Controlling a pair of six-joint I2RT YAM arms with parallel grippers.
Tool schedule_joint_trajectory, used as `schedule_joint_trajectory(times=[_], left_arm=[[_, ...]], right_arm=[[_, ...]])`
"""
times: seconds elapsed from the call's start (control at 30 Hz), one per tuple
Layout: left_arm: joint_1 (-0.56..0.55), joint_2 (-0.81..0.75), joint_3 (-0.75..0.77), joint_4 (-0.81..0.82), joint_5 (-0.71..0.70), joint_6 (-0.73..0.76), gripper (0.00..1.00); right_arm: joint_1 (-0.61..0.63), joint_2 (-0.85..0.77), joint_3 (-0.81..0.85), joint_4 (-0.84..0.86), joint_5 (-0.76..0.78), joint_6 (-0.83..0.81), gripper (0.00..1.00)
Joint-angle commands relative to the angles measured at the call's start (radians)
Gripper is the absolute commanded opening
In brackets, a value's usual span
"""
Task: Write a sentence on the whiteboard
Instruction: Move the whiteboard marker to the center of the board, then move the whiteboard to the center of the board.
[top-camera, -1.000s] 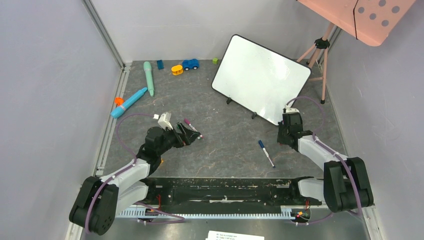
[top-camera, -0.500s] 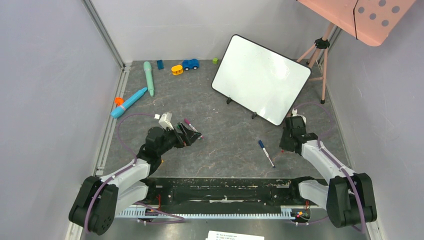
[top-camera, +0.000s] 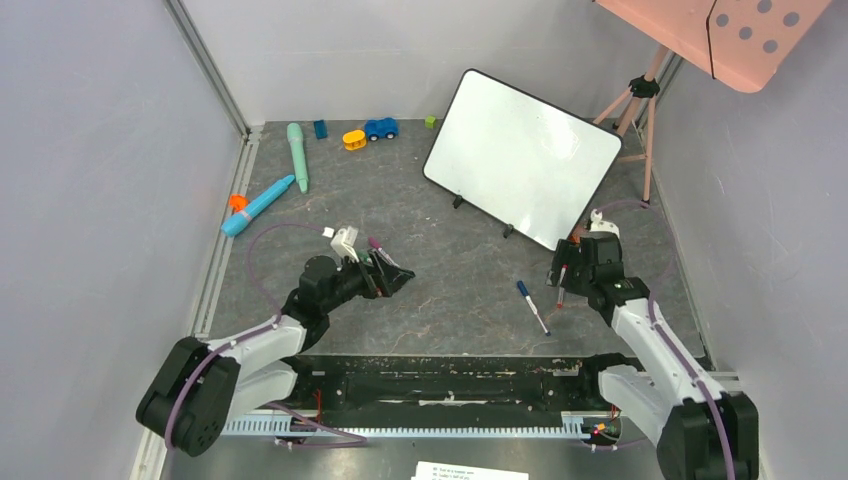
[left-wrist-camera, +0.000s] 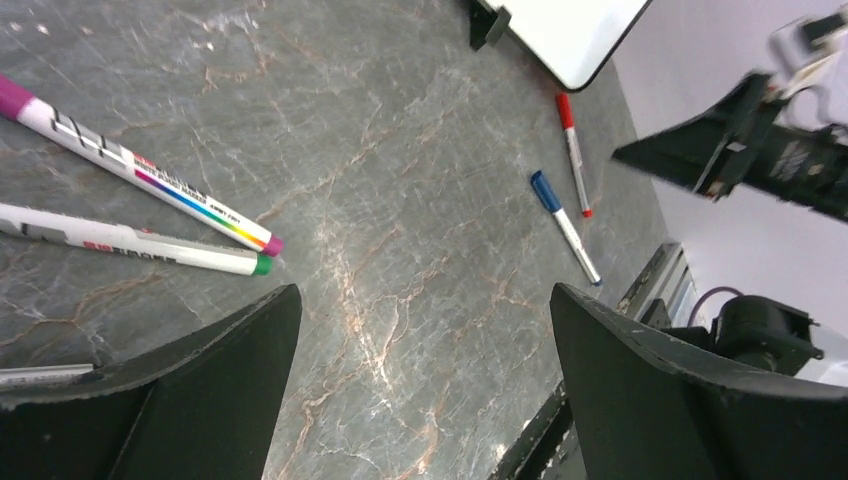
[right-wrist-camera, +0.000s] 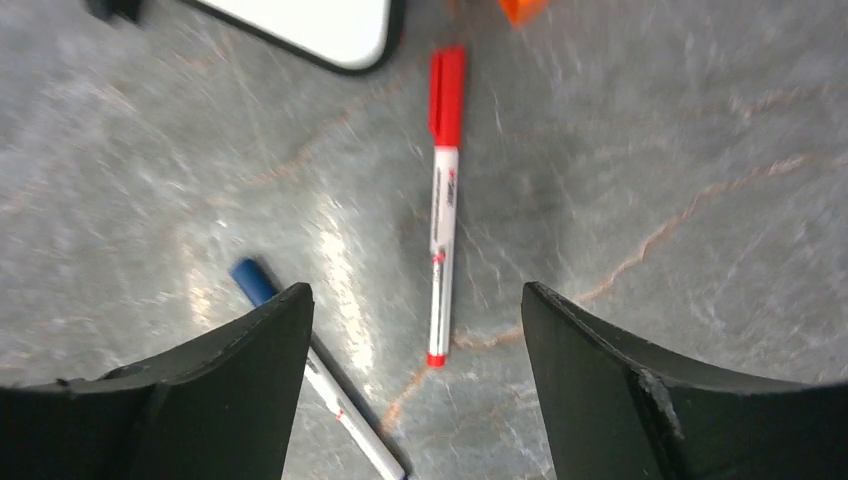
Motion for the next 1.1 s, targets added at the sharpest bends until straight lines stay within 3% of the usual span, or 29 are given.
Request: schedule_joint_trajectory(times=[0.0,0.17,0.37,0.57,0.7,0.8,1.07], left_arm=[[-0.025,0.066,0.061,0.038,-0.022,0.072,1.0],[-0.026,0.142,0.28,-0.221,-0.098,0.187,1.0],[0.001,0.229,0.341,-0.033,-0.153,0.231,1.0],[0.106,0.549,0.618,0.051,0.142,0.166,1.0],[0.147,0.735,0.79,0.1,0.179,0.136,1.0],[0.193,0.892,0.947,0.135,0.277,0.073,1.0],[0.239,1.238,1.366,0.174,0.429,-0.028,1.0]], right_arm=[[-0.006,-0.107,-0.003,0.143,0.011,-0.029,0.78],[-0.016,-0.146,0.014,0.241,0.074,-0.015,0.8],[-0.023,-0.2,-0.039,0.488,0.093,-0.097,0.88],[-0.097,-0.13,0.025,0.58,0.02,-0.117,0.9],[-0.251,-0.034,0.088,0.604,-0.206,-0.167,0.9],[-0.328,0.015,0.098,0.666,-0.279,-0.179,0.89],[-0.388,0.253,0.153,0.872,-0.497,-0.117,0.79]])
